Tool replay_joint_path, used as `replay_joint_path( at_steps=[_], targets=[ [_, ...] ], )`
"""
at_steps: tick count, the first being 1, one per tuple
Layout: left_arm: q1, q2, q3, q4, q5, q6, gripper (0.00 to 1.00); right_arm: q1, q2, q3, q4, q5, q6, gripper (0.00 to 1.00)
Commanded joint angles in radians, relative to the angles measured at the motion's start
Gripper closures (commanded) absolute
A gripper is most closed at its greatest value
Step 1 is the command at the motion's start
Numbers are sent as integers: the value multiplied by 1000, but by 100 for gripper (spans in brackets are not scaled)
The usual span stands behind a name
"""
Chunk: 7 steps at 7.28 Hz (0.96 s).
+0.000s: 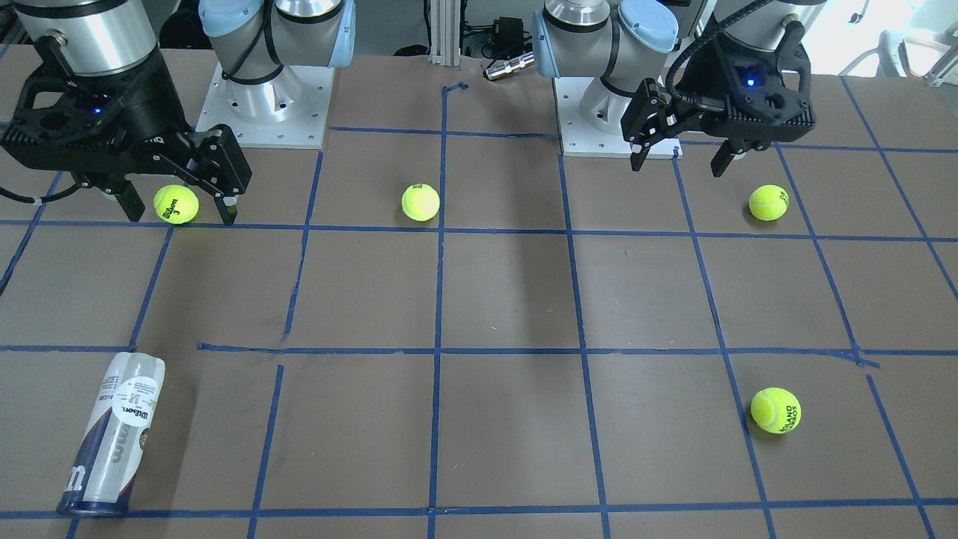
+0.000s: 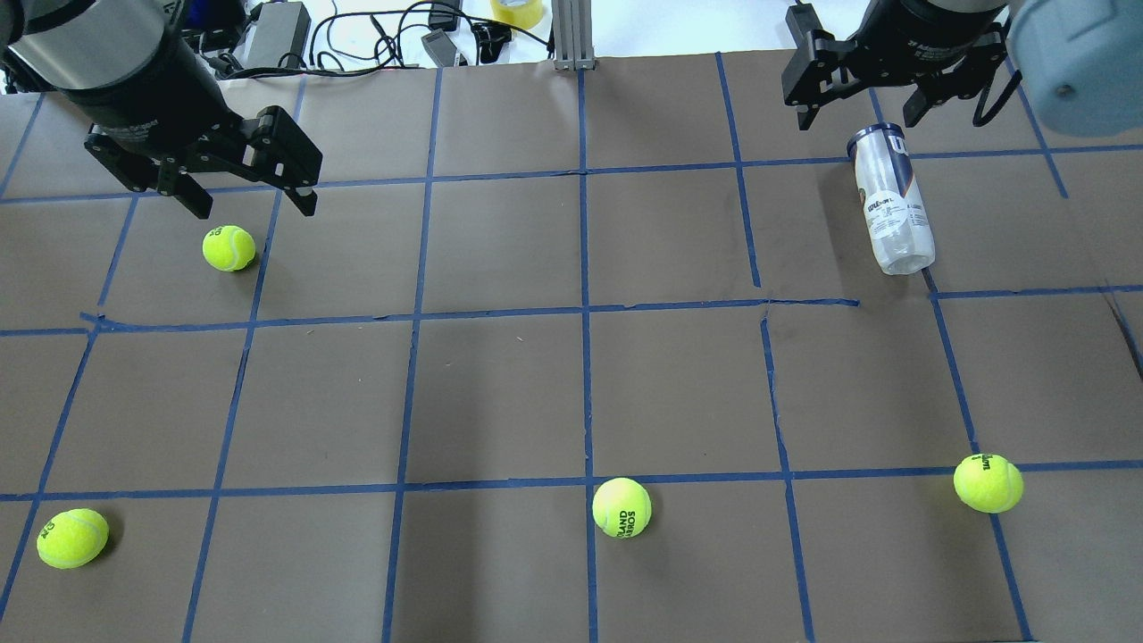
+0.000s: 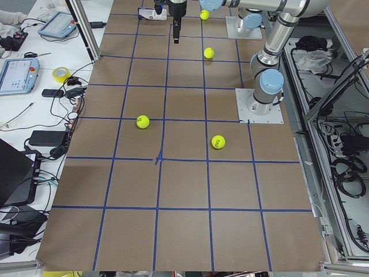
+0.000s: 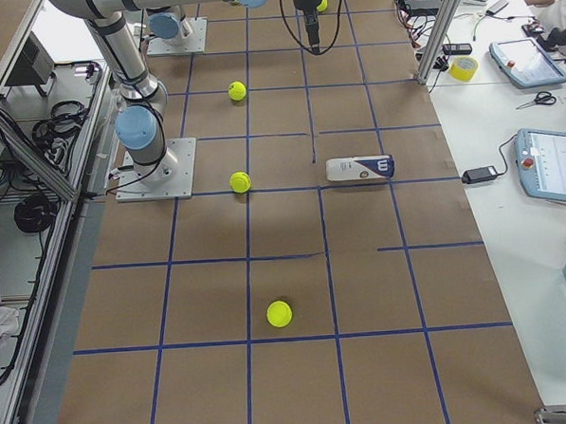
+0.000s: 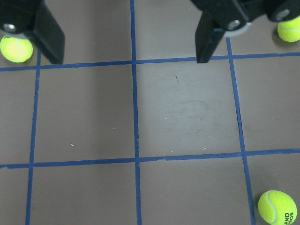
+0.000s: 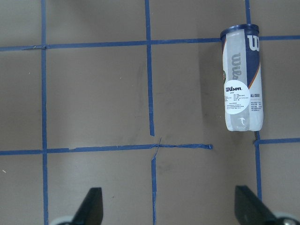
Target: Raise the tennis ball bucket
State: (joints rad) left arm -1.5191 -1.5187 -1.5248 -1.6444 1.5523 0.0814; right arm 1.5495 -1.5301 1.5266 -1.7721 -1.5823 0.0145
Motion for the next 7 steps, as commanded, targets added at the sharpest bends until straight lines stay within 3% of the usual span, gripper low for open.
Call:
replay_joint_path(
  at_steps=[1, 3, 5, 7],
  targets=[
    [-1, -1, 0, 0, 0, 0, 0, -43, 57, -6, -30, -16, -2, 0],
    [-1, -1, 0, 0, -3, 0, 0, -141, 140, -6, -41, -7, -45, 0],
    [-1, -1, 0, 0, 2, 1, 0, -225, 268, -17, -169, -10, -100, 0],
    [-1, -3, 0, 0, -1, 0, 0, -259, 372, -29, -205, -2, -161, 0]
  ],
)
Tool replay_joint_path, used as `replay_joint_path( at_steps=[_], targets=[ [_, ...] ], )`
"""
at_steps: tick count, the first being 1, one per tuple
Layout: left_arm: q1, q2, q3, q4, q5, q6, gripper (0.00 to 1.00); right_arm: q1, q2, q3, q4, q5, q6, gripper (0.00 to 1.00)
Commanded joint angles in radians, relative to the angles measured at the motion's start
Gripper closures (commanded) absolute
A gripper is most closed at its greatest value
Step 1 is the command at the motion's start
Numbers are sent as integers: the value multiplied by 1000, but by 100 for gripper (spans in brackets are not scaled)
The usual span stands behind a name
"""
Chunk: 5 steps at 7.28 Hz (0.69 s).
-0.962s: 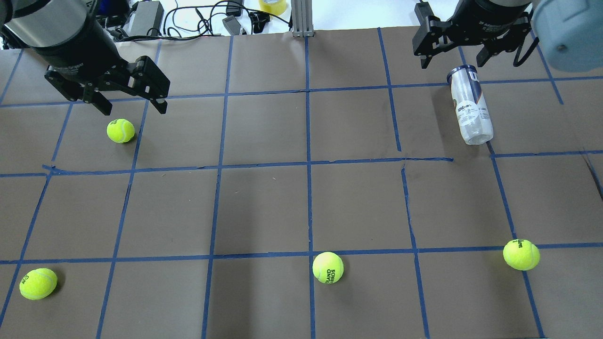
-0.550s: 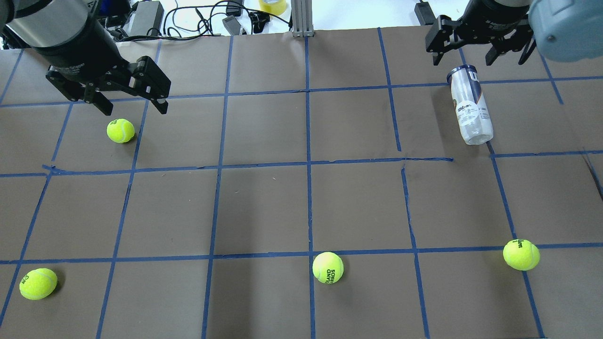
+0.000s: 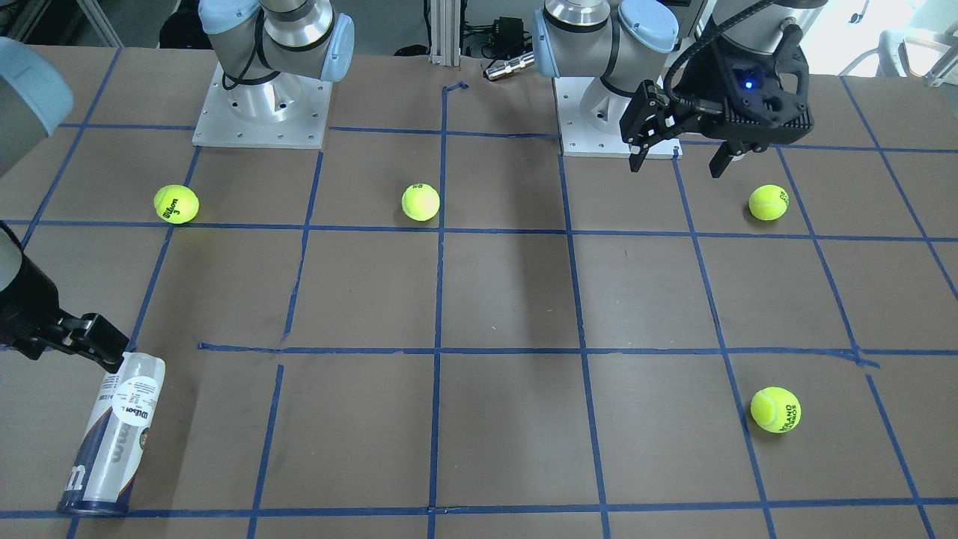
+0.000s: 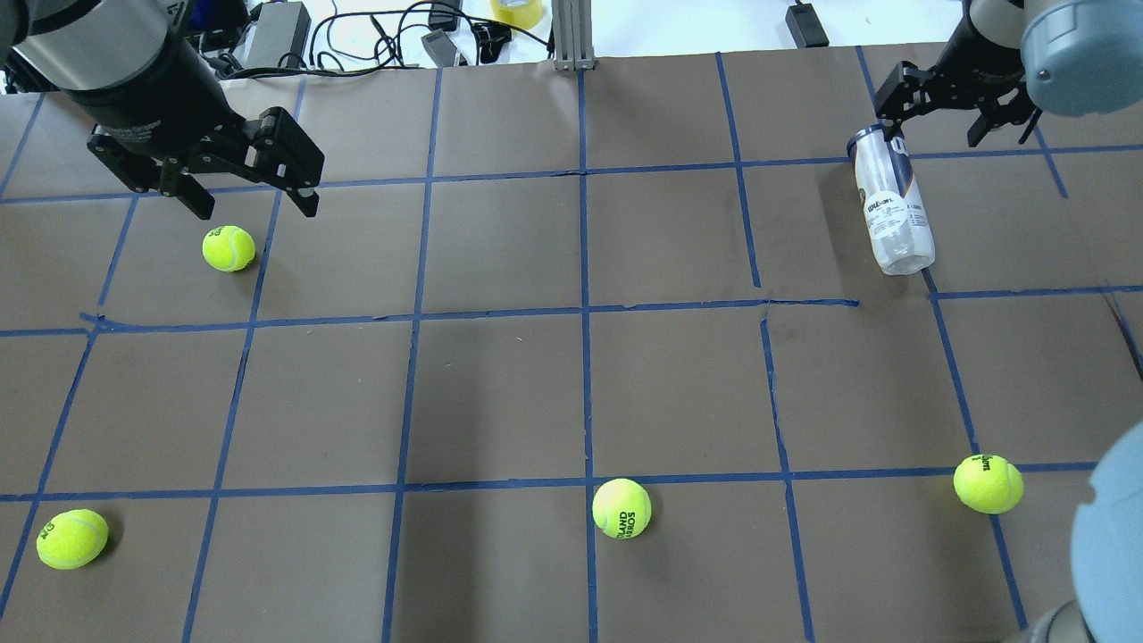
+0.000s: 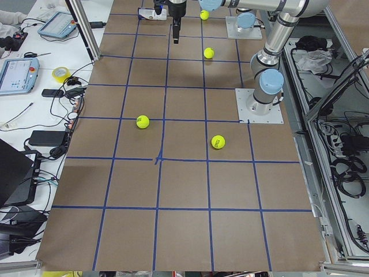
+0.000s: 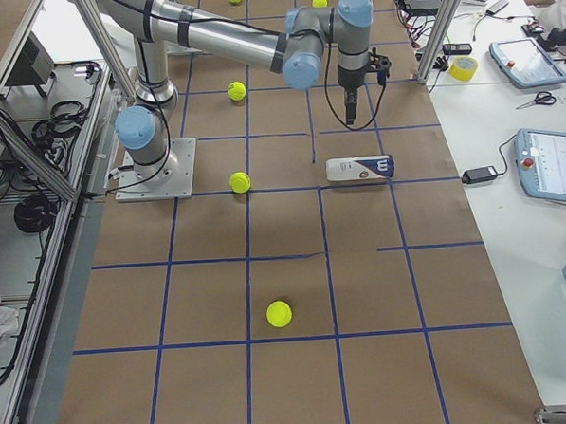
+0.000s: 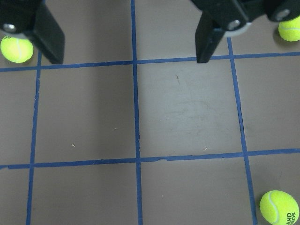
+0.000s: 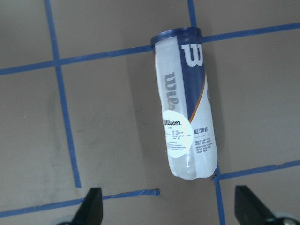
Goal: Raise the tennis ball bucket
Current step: 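Lower the right gripper onto the upright Wilson can and close it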
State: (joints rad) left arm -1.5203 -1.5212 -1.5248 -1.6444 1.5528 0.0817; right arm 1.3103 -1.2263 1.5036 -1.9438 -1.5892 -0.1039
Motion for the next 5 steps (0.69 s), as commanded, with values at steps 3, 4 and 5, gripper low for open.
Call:
replay_joint_path(
  at_steps=[3, 4, 5],
  targets=[
    [-1, 3, 0, -2, 4, 0, 0, -20, 232, -14, -156, 5, -170, 0],
    [-1, 6, 0, -3, 6, 0, 0, -20, 247, -11, -161, 8, -171, 0],
    [-1, 4, 0, -2, 3, 1, 0, -20, 264, -13, -162, 8, -175, 0]
  ],
)
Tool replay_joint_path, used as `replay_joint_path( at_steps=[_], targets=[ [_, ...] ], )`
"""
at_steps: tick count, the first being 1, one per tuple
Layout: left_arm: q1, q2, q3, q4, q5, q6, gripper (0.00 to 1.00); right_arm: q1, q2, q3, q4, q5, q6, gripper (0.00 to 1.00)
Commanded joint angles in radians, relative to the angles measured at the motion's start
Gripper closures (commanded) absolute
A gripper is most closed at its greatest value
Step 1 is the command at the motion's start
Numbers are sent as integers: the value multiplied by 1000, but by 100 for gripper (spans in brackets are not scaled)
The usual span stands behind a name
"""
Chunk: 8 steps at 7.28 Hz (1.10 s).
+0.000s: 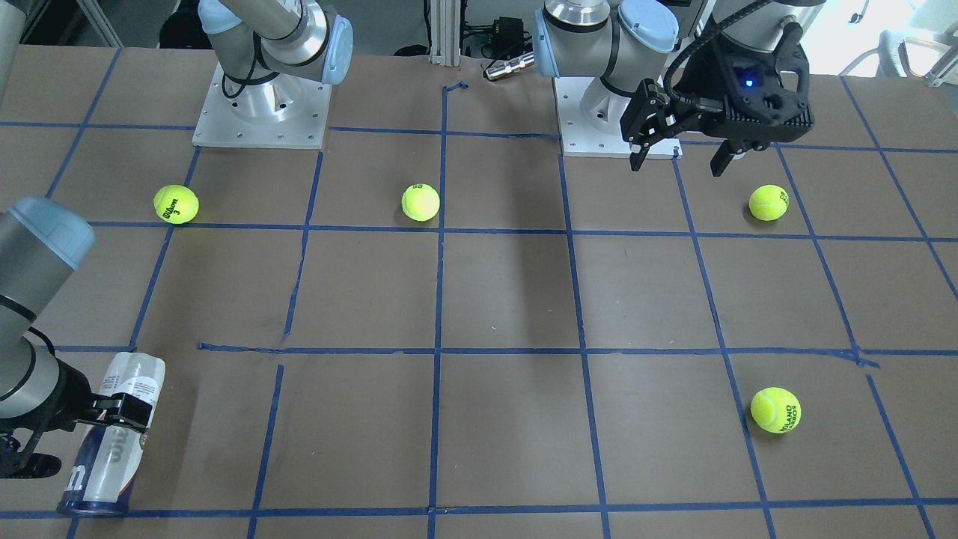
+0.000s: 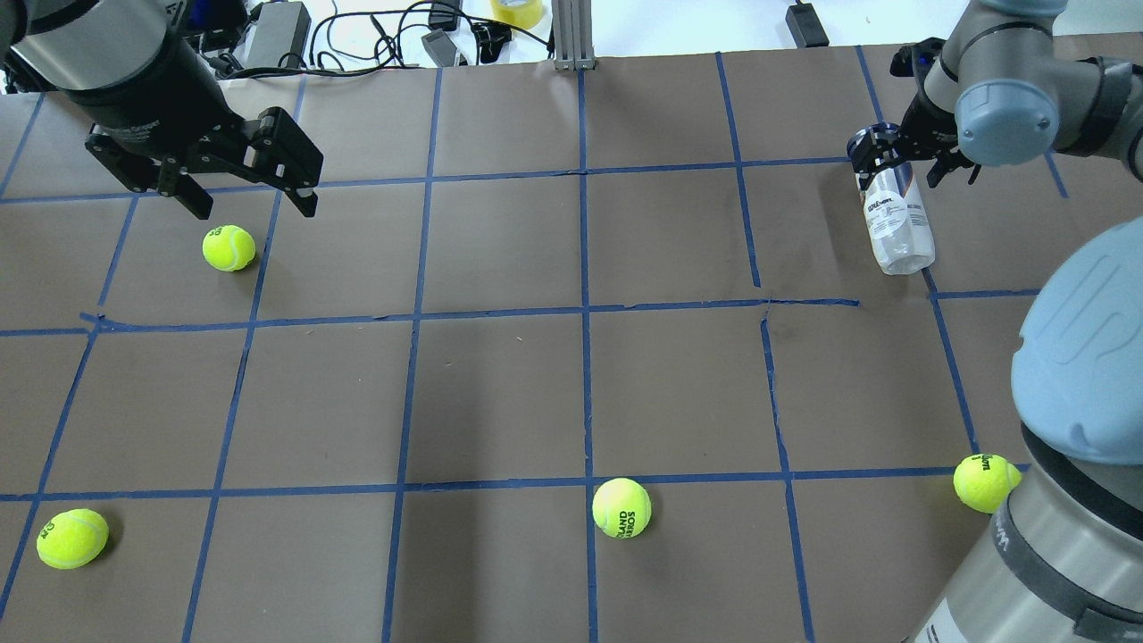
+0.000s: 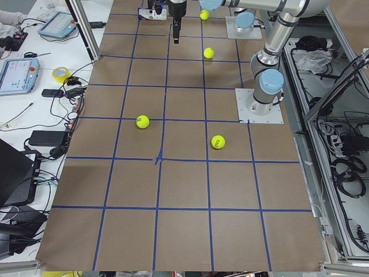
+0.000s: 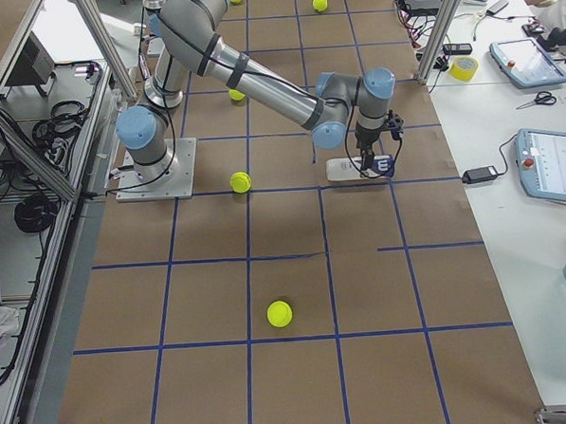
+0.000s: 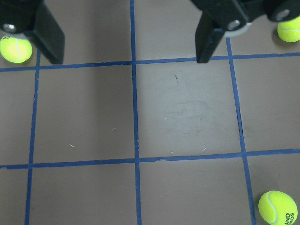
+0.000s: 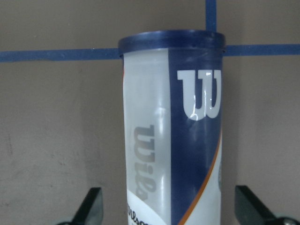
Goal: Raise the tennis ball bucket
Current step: 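Lower the right gripper onto the upright Wilson can and close it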
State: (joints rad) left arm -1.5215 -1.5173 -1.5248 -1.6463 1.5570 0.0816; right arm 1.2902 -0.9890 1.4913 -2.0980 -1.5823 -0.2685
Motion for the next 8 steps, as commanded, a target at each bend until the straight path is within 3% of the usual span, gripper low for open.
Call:
replay_joint_path(
  at_steps=[1, 4, 6, 8],
  targets=[
    [0, 2, 0, 0, 0, 1, 0, 0, 56, -2, -10, -2, -27, 0],
    [0, 0, 0, 0, 2, 0, 0, 0, 75, 6, -37, -13, -25, 2],
    [0, -1, 0, 0, 2, 0, 0, 0, 78, 6, -36, -13, -25, 14],
    [1, -1, 0, 2, 5, 0, 0, 0, 78, -2, -28, -19, -20, 19]
  ],
)
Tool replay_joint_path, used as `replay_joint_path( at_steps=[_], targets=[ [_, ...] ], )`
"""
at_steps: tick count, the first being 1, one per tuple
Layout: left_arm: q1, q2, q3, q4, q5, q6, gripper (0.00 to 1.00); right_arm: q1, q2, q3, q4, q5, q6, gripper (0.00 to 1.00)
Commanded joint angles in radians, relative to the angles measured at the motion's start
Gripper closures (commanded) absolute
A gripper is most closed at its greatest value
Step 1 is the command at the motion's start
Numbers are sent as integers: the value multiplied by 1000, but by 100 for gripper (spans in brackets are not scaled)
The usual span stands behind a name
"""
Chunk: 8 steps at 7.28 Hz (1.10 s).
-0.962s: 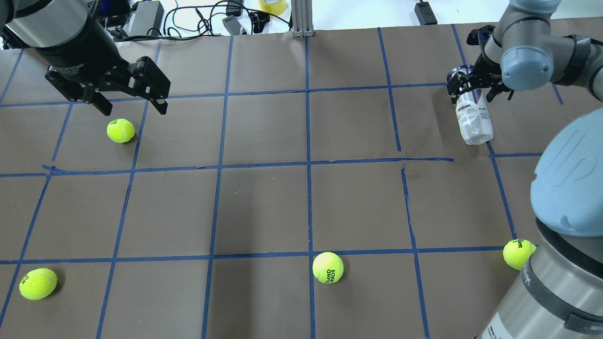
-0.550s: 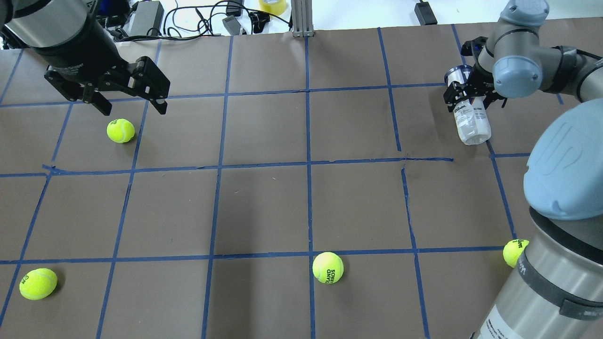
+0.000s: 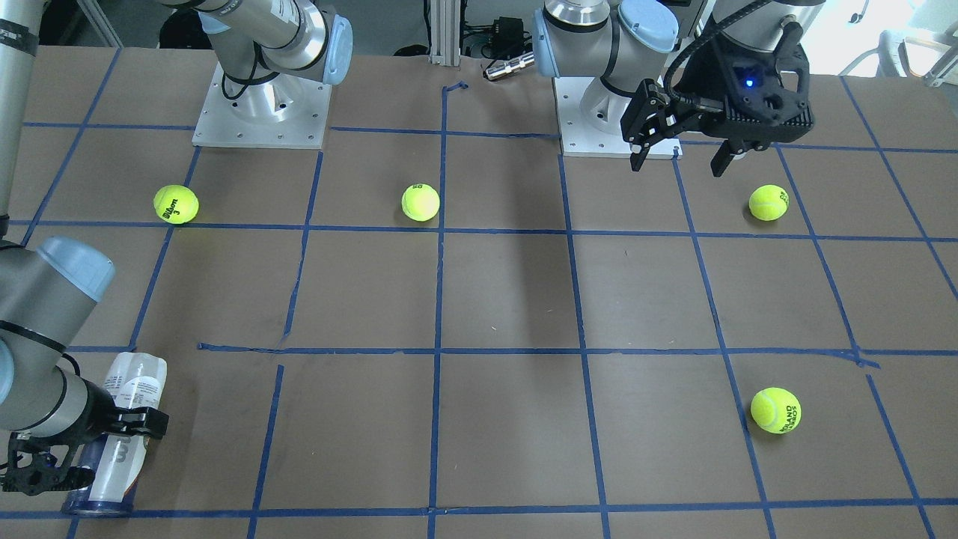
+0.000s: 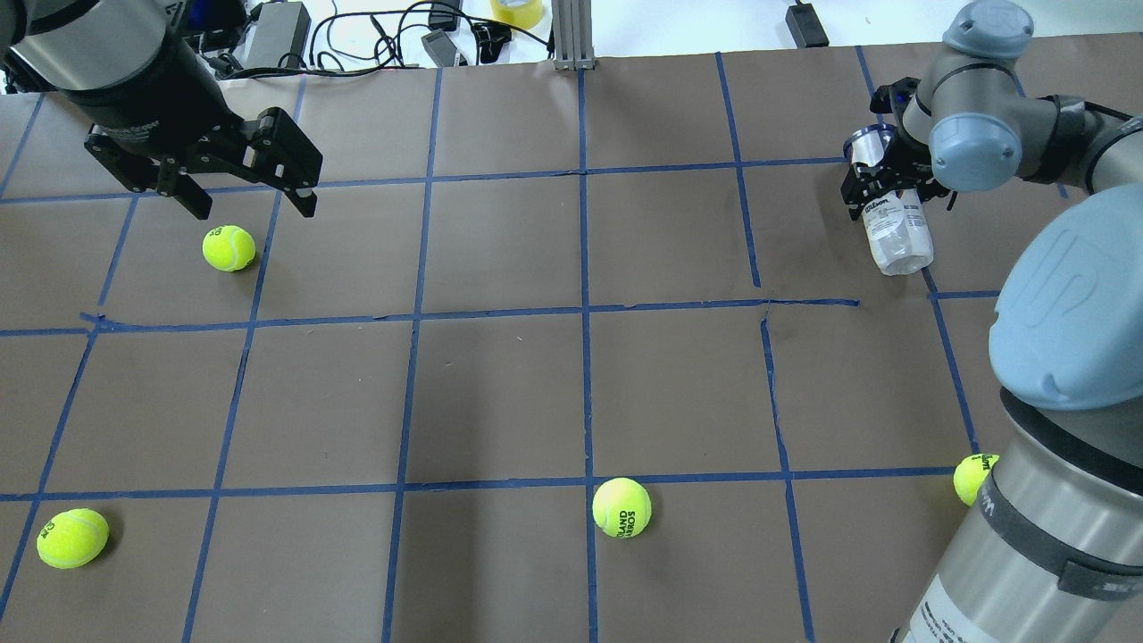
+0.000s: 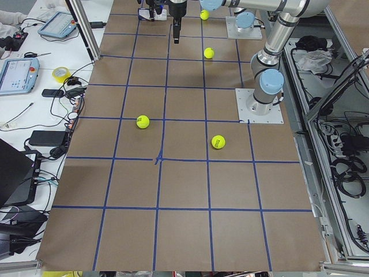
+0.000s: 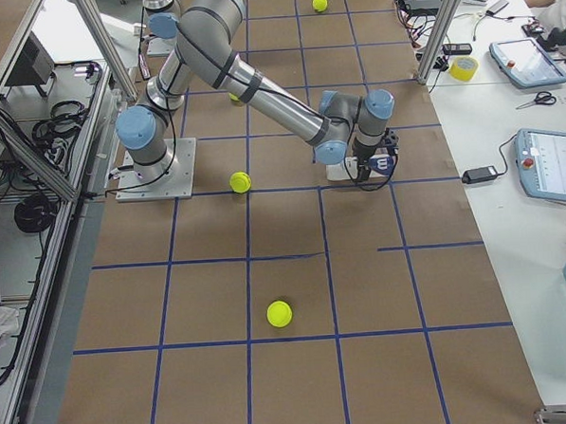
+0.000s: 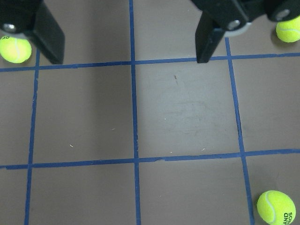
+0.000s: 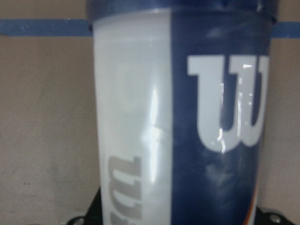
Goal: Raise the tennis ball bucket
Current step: 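Lift the Wilson can with the right gripper and carry it toward table center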
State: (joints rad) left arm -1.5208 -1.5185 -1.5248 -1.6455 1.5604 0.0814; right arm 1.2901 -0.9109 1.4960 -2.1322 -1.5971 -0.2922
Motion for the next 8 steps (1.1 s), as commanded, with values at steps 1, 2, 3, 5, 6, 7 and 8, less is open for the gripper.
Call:
replay_joint_path(
  at_steps=[1, 2, 3, 5, 6, 7, 8],
  targets=[
    [1, -2, 0, 3, -3, 1, 0, 0, -6, -10, 11, -24, 10, 20],
    [1, -2, 0, 3, 0, 1, 0, 3, -16, -28, 14, -39, 22, 21],
    [1, -2, 0, 3, -2, 1, 0, 5, -16, -45, 29, -40, 42, 21],
    [1, -3, 0, 3, -6, 1, 0, 49, -41, -48, 76, -20, 94, 20],
    [1, -3, 0, 4, -8, 1, 0, 110, -74, -46, 95, -11, 55, 20],
    [1, -2, 2, 3, 1, 1, 0, 192, -94, -48, 95, -29, 10, 20],
    [8, 3, 2, -14, -8, 3, 0, 265, -101, -48, 83, -33, -52, 20]
  ],
)
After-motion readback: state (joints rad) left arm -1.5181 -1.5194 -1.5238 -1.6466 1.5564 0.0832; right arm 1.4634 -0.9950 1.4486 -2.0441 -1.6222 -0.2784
